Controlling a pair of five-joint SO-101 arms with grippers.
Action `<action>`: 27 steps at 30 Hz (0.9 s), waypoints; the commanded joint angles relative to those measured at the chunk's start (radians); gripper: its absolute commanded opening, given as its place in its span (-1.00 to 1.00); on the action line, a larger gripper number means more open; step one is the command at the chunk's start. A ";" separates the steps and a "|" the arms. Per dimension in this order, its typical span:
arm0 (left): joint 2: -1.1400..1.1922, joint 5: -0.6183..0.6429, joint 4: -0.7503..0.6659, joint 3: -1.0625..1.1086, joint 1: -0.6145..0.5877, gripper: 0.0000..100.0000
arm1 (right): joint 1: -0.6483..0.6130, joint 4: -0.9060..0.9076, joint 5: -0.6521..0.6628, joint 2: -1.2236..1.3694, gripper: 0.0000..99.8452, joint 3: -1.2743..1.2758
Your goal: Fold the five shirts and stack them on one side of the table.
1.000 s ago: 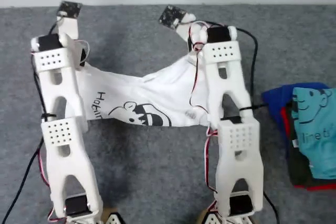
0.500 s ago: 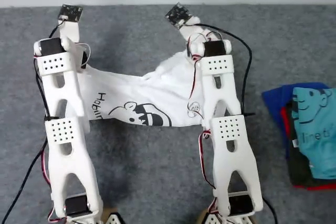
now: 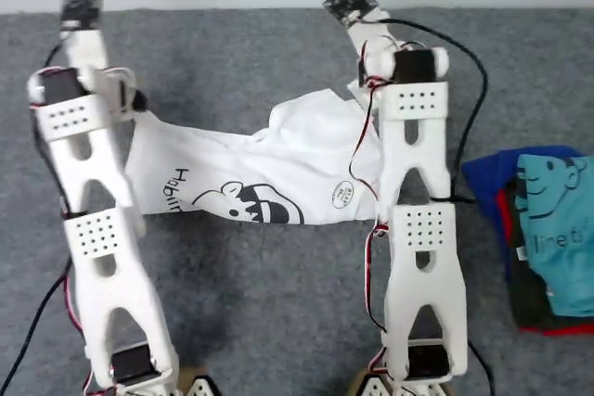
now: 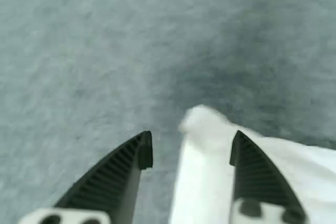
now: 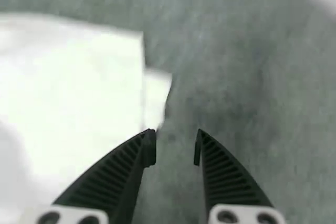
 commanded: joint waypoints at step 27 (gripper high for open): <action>-0.847 -0.017 -0.410 1.652 -0.095 -0.52 | 0.039 -0.386 -0.183 -0.843 -0.73 1.717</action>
